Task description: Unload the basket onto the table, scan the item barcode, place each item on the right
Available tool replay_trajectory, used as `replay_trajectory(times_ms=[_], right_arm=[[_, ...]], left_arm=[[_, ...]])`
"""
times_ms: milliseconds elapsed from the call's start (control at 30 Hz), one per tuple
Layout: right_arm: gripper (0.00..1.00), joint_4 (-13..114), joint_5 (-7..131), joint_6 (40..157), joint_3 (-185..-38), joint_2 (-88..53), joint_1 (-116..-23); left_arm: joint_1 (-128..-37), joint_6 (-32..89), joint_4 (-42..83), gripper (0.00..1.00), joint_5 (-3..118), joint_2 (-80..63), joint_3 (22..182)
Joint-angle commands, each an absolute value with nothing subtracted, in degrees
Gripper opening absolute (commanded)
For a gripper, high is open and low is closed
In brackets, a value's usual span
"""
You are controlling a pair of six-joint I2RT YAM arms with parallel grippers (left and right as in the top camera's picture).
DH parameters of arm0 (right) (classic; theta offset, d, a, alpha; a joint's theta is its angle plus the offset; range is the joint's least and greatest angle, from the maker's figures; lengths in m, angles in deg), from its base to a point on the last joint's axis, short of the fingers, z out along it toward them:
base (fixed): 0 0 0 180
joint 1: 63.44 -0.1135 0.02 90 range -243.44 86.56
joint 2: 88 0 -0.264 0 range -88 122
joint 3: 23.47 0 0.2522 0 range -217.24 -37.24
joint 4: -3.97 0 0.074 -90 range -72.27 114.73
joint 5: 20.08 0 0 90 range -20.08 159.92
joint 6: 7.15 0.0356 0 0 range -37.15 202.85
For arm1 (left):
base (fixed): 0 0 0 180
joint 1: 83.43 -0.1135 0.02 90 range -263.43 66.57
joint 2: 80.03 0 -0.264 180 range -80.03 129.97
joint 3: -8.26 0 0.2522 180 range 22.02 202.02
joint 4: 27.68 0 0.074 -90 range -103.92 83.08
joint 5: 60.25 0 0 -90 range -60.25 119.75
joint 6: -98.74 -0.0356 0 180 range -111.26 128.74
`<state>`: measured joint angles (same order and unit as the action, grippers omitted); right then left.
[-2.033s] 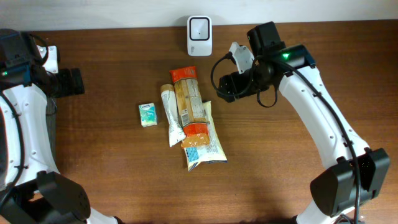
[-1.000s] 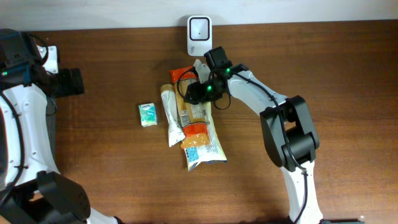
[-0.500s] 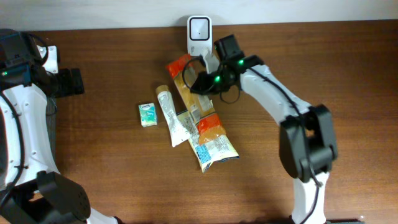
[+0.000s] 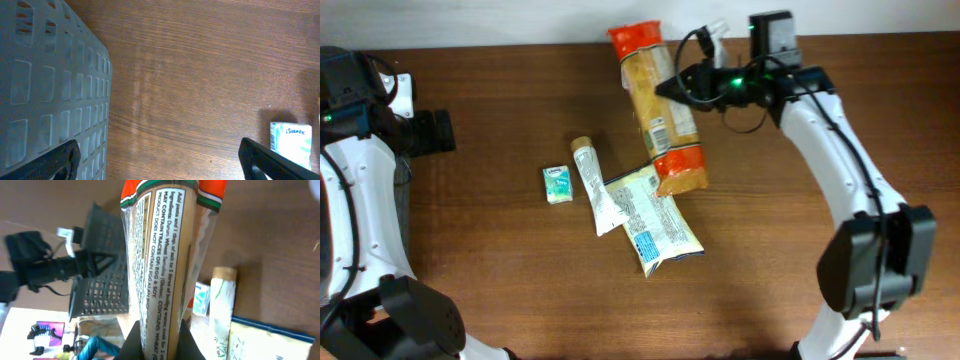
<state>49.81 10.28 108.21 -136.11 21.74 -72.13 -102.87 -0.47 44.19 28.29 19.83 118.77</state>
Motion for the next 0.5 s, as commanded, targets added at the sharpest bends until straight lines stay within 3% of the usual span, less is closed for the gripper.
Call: replay_trajectory(times_ms=[0,100,200,333,467], right_arm=[[0.04,48.84,4.67,106.81,-137.66,13.85,-70.44],[0.04,51.49,8.23,104.67,-137.66,13.71,-70.6],[0.04,53.52,21.98,98.03,-137.66,13.71,-73.28],[0.04,51.73,57.91,72.06,-137.64,14.06,-84.1],[0.04,45.0,63.11,42.42,-137.64,17.04,-90.11]], left_arm=[[-103.22,-1.19,44.28,0.99,28.9,19.7,119.01],[-103.22,-1.19,44.26,0.99,28.9,19.7,119.03],[-103.22,-1.19,44.28,0.99,28.93,19.7,119.03],[-103.22,-1.19,44.28,0.99,28.93,19.7,119.03],[-103.22,-1.19,44.28,0.99,28.93,19.7,119.03]])
